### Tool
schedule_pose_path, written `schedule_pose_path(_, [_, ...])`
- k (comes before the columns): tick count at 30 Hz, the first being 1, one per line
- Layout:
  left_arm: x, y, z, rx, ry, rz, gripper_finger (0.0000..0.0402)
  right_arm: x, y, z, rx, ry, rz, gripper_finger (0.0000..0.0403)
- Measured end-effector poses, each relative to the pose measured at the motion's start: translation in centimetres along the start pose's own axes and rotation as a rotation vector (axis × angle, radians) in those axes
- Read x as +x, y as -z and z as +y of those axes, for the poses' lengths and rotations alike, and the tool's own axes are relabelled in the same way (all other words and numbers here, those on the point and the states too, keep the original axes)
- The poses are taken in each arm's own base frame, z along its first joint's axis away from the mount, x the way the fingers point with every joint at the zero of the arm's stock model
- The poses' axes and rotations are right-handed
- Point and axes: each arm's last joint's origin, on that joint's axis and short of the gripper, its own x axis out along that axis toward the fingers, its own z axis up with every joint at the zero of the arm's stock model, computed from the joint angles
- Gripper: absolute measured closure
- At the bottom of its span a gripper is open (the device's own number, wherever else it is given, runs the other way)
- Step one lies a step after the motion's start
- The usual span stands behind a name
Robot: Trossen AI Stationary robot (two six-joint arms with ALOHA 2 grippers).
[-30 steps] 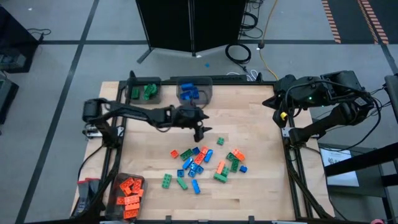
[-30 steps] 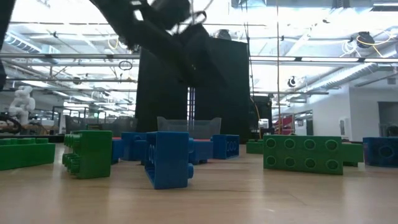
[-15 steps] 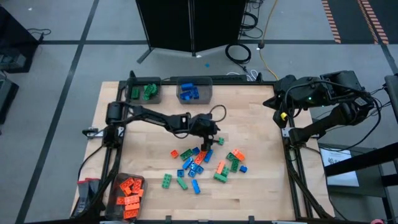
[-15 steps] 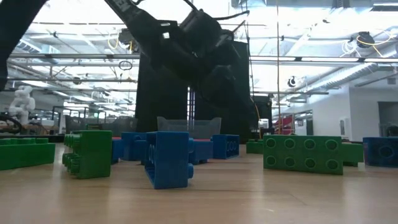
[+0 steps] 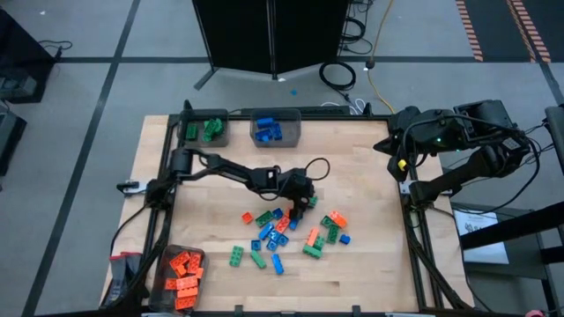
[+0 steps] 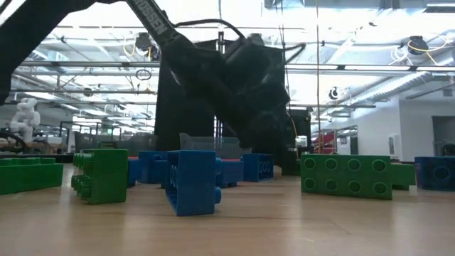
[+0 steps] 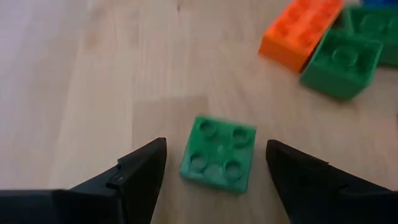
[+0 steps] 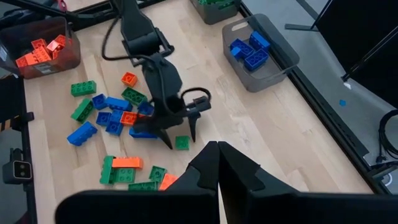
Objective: Sort blocks
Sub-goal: Put the green gamepiece into the top left black bin
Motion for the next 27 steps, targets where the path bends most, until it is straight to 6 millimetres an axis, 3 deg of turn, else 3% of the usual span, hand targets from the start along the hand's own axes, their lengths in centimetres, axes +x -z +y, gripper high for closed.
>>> schedule_pose_path(5, [0.4, 0.1, 0.0, -0.006, 0.01, 0.044, 0.0145, 0.0, 0.0, 0.0, 0.0, 0.0, 0.001, 0.0403])
schedule_pose_path(12, [0.1, -0.8, 0.6, -0.009, -0.016, 0.033, 0.0277, 0.0, 0.0, 0.0, 0.0, 0.0, 0.0, 0.0403])
schedule_pose_path(16, [0.0, -1.4, 0.9, -0.023, -0.027, 0.014, 0.028, 0.0, 0.0, 0.0, 0.008, 0.0, 0.0, 0.0403])
schedule_pose_path(21, [-0.9, -2.6, 1.1, -0.179, -0.037, 0.011, 0.028, 0.0, 0.0, 0.0, 0.017, 0.0, 0.0, 0.0403])
schedule_pose_path(27, [-6.1, -7.7, 1.4, -0.195, -0.128, -0.087, 0.028, 0.0, 0.0, 0.0, -0.003, 0.001, -0.002, 0.0403])
